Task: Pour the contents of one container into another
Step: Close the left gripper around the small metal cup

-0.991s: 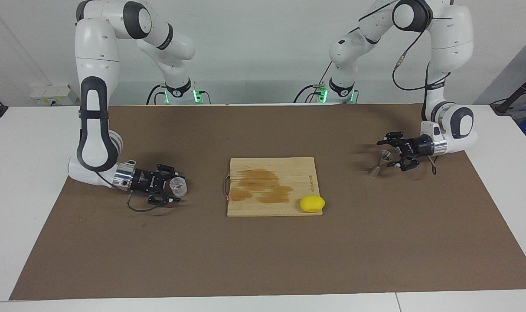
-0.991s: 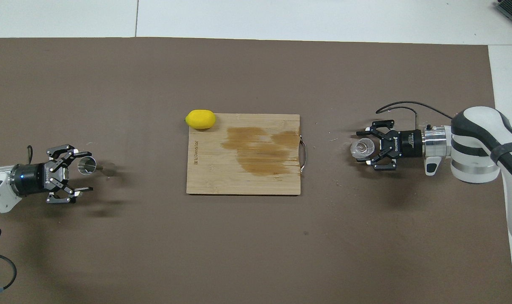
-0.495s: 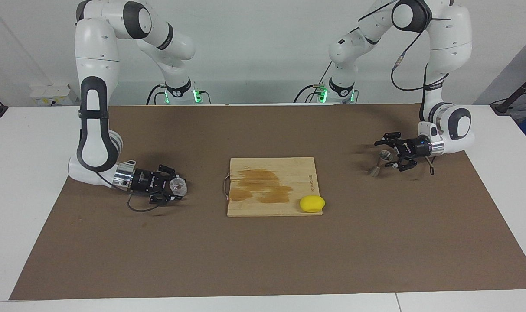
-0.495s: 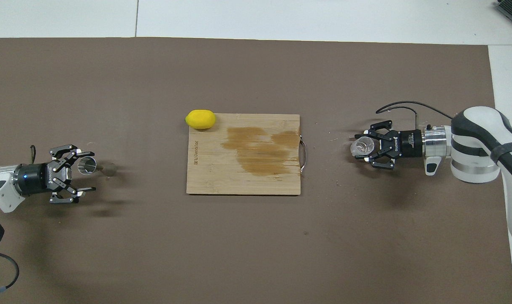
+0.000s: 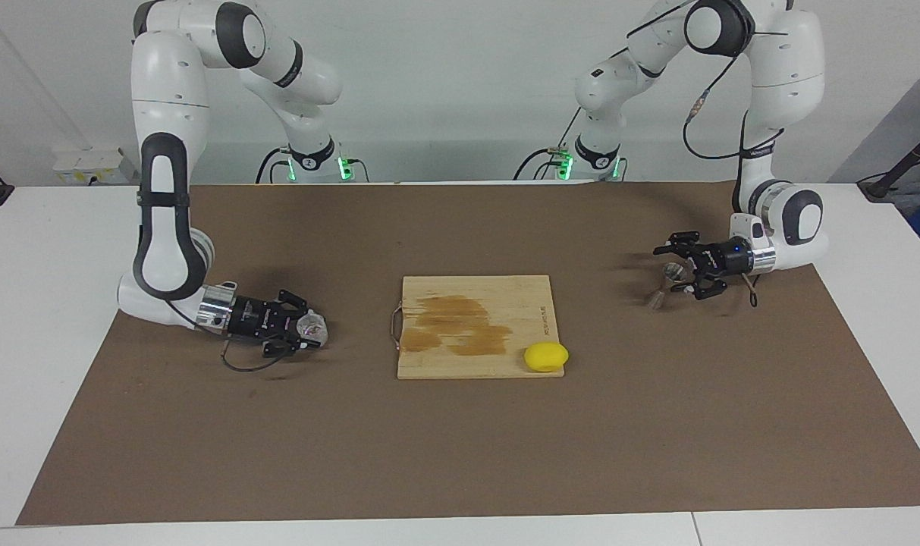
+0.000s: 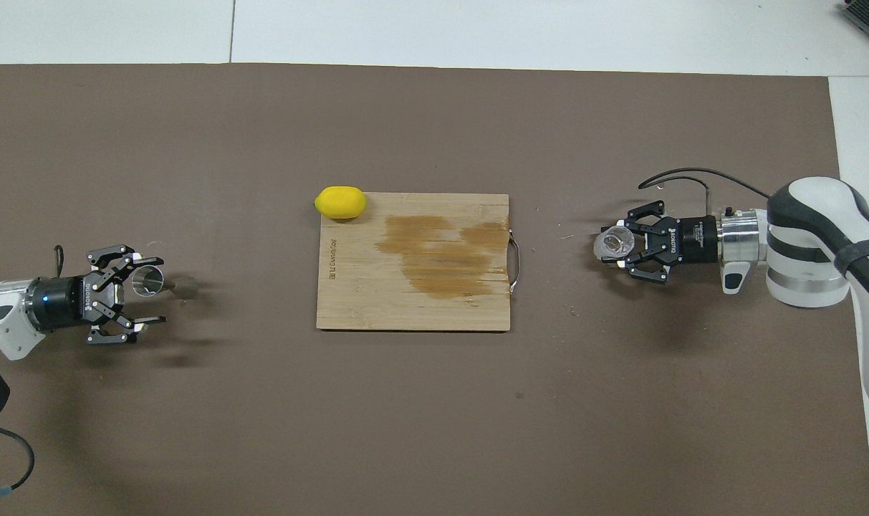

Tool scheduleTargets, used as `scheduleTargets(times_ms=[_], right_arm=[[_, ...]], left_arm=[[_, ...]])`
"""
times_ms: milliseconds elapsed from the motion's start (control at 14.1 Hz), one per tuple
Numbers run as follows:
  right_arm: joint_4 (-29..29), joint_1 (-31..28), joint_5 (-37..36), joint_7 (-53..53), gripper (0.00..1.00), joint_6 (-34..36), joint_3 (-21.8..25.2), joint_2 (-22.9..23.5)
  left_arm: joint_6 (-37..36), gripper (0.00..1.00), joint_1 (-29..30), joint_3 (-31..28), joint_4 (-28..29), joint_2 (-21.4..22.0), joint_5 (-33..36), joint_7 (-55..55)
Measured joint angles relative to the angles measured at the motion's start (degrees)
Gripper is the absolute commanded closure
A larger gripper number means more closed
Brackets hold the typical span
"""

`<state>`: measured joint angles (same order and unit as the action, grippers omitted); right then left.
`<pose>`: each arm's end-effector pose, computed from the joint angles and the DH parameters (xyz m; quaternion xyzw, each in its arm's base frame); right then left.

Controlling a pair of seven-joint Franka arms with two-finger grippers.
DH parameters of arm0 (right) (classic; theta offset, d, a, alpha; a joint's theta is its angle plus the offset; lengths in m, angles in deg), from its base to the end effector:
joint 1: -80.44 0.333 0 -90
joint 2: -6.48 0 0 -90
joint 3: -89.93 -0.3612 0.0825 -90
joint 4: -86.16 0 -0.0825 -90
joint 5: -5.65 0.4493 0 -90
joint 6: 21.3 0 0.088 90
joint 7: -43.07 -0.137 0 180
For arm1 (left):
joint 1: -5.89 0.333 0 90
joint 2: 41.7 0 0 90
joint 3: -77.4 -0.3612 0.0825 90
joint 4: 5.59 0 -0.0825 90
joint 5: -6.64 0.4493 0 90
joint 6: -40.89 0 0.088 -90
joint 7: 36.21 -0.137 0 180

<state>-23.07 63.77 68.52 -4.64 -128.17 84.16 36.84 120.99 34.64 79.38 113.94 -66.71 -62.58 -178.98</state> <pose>0.6588 -0.0331 0.1951 -0.5632 0.6426 0.3759 0.3586 0.5533 0.1222 0.2272 0.5479 -0.4738 0.4890 0.4860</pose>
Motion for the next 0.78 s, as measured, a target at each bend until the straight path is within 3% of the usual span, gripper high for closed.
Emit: scheduleTargets(times_ms=[142,778], right_arm=[[0.4,0.0,0.0,0.3,1.00,0.0,-0.1,-0.5],[0.7,0.1,0.0,-1.6,1.00,0.0,-1.1,-4.1]], left_arm=[[0.0,0.07,0.0,0.0,0.0,0.0,-0.1,0.0],[-0.1,0.06,-1.3,0.1,0.5,0.0,-2.1,0.0]])
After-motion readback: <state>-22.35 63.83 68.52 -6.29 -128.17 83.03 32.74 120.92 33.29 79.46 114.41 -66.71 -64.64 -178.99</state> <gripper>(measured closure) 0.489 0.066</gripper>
